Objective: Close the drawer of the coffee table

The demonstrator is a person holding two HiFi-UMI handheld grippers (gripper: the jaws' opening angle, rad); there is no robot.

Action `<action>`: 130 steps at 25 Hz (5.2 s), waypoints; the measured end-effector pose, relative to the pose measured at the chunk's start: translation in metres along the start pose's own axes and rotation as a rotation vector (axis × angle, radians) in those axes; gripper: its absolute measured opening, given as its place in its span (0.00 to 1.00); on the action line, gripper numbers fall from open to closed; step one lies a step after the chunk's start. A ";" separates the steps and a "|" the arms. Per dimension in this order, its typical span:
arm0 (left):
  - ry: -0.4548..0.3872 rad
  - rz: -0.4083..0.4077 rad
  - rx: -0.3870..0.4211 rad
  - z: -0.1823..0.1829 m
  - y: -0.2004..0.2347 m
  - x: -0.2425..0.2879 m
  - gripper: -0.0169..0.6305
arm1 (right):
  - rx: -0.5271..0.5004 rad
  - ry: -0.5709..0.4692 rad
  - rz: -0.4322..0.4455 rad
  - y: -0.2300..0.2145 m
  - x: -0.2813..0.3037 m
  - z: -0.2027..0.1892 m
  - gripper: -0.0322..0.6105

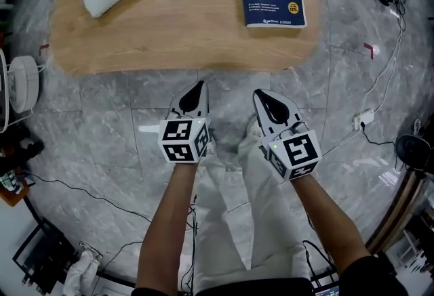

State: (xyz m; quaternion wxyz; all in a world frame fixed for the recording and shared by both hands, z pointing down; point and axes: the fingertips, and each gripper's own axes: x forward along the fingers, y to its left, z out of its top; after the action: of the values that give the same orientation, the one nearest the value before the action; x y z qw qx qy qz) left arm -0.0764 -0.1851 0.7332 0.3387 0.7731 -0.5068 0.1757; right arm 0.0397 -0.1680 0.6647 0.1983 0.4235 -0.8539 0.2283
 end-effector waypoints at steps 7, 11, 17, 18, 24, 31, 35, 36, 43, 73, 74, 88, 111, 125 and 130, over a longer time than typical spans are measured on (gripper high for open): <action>-0.037 0.005 0.022 0.040 -0.009 -0.036 0.03 | -0.011 -0.015 -0.003 0.012 -0.021 0.033 0.07; -0.073 0.003 0.003 0.064 -0.021 -0.059 0.03 | -0.031 -0.027 0.004 0.022 -0.032 0.060 0.07; -0.091 -0.036 0.048 0.093 -0.048 -0.093 0.03 | -0.049 -0.054 -0.008 0.037 -0.054 0.098 0.07; -0.097 -0.040 0.053 0.099 -0.051 -0.099 0.03 | -0.051 -0.060 -0.010 0.040 -0.058 0.105 0.07; -0.155 -0.070 0.098 0.148 -0.070 -0.131 0.03 | -0.065 -0.098 -0.015 0.055 -0.078 0.147 0.07; -0.190 -0.109 0.133 0.183 -0.101 -0.160 0.03 | -0.051 -0.135 -0.056 0.054 -0.108 0.186 0.07; -0.176 -0.106 0.143 0.196 -0.114 -0.171 0.03 | -0.054 -0.181 -0.074 0.055 -0.123 0.216 0.07; -0.179 -0.112 0.154 0.202 -0.117 -0.173 0.03 | -0.058 -0.194 -0.080 0.055 -0.126 0.224 0.07; -0.238 -0.156 0.181 0.243 -0.131 -0.209 0.03 | -0.070 -0.268 -0.108 0.070 -0.146 0.268 0.07; -0.473 -0.384 0.335 0.333 -0.170 -0.357 0.03 | -0.144 -0.524 -0.200 0.146 -0.230 0.362 0.07; -0.475 -0.389 0.331 0.335 -0.170 -0.358 0.03 | -0.153 -0.523 -0.200 0.147 -0.231 0.364 0.07; -0.483 -0.449 0.317 0.334 -0.207 -0.372 0.03 | -0.167 -0.543 -0.211 0.146 -0.269 0.367 0.07; -0.523 -0.433 0.309 0.292 -0.299 -0.406 0.03 | -0.140 -0.608 -0.232 0.122 -0.379 0.327 0.07; -0.537 -0.431 0.300 0.241 -0.362 -0.436 0.03 | -0.160 -0.615 -0.200 0.128 -0.449 0.285 0.07; -0.549 -0.426 0.313 0.229 -0.380 -0.448 0.03 | -0.181 -0.623 -0.176 0.136 -0.468 0.275 0.07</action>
State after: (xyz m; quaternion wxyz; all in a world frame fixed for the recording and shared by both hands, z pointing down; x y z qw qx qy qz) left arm 0.0600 0.0496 0.1636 0.0969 0.9218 -0.3734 -0.0372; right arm 0.1525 0.0473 0.1604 -0.0165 0.5259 -0.8504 -0.0067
